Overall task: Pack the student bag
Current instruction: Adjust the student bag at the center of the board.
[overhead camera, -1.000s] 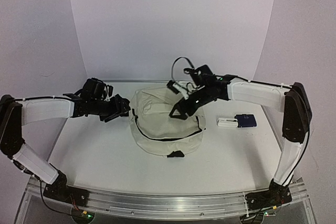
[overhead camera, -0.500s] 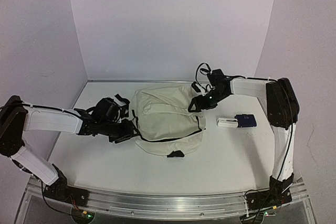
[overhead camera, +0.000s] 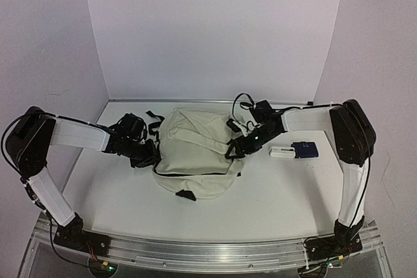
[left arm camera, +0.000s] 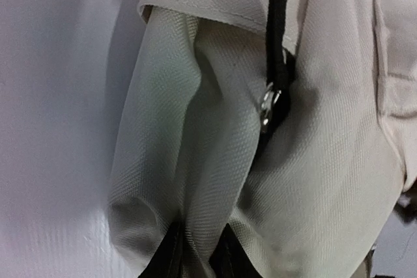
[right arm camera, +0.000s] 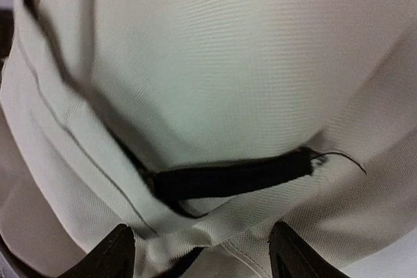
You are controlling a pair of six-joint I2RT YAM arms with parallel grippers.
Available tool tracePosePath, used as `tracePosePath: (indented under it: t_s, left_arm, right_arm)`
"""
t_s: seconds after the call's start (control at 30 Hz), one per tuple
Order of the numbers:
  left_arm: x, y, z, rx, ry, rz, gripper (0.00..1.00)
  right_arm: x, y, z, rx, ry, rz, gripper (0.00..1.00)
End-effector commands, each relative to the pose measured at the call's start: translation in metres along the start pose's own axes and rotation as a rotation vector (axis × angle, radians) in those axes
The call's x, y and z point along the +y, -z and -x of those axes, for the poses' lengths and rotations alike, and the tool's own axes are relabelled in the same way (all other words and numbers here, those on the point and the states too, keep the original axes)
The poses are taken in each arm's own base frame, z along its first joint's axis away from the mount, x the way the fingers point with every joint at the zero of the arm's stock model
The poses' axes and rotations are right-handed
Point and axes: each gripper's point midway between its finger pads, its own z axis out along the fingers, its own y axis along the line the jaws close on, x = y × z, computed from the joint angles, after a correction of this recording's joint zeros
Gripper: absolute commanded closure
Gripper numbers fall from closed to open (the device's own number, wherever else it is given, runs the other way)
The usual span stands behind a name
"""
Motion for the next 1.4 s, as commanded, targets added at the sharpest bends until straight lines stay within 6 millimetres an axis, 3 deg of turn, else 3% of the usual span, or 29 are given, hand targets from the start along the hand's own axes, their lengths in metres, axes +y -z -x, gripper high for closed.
tracePosePath:
  t_s: [0.0,0.1,0.17,0.23,0.3,0.5,0.6,0.7,0.83,0.97,1.2,1.37]
  left_arm:
    - [-0.023,-0.005,0.057,-0.048,-0.088,-0.018,0.79]
    - [-0.030,0.000,0.085,-0.063,-0.122,0.017,0.70]
    - [-0.038,0.017,0.094,-0.096,-0.147,0.021,0.53]
    - [-0.042,0.038,0.097,-0.137,-0.160,0.021,0.39]
    - [-0.043,0.059,0.091,-0.163,-0.159,0.014,0.33]
    - [-0.015,0.097,0.037,-0.158,-0.112,0.047,0.23]
    - [0.000,0.098,0.000,-0.114,-0.067,0.043,0.21]
    - [0.013,0.093,-0.030,-0.082,-0.042,0.056,0.21]
    - [0.023,0.075,-0.057,-0.030,0.002,0.030,0.24]
    - [0.025,0.063,-0.055,-0.042,0.017,0.017,0.38]
    - [0.018,0.021,-0.010,-0.016,0.019,-0.027,0.73]
    - [0.001,-0.004,0.037,-0.023,-0.029,-0.026,0.81]
  right_arm:
    - [0.129,-0.037,-0.070,0.230,0.200,0.207,0.30]
    - [0.190,-0.030,-0.068,0.227,0.330,0.281,0.29]
    - [0.196,-0.016,-0.050,0.183,0.352,0.263,0.28]
    - [0.185,0.000,-0.026,0.118,0.371,0.201,0.27]
    - [0.169,0.019,-0.002,0.051,0.364,0.153,0.27]
    - [0.103,0.064,0.063,-0.108,0.302,-0.054,0.23]
    - [0.062,0.066,0.087,-0.135,0.279,-0.187,0.22]
    - [0.035,0.053,0.098,-0.124,0.280,-0.248,0.22]
    - [0.020,0.021,0.086,-0.061,0.255,-0.226,0.23]
    - [0.019,0.002,0.046,0.035,0.222,-0.162,0.29]
    - [0.045,0.002,-0.019,0.138,0.200,-0.018,0.38]
    - [0.094,-0.003,-0.065,0.225,0.290,0.061,0.40]
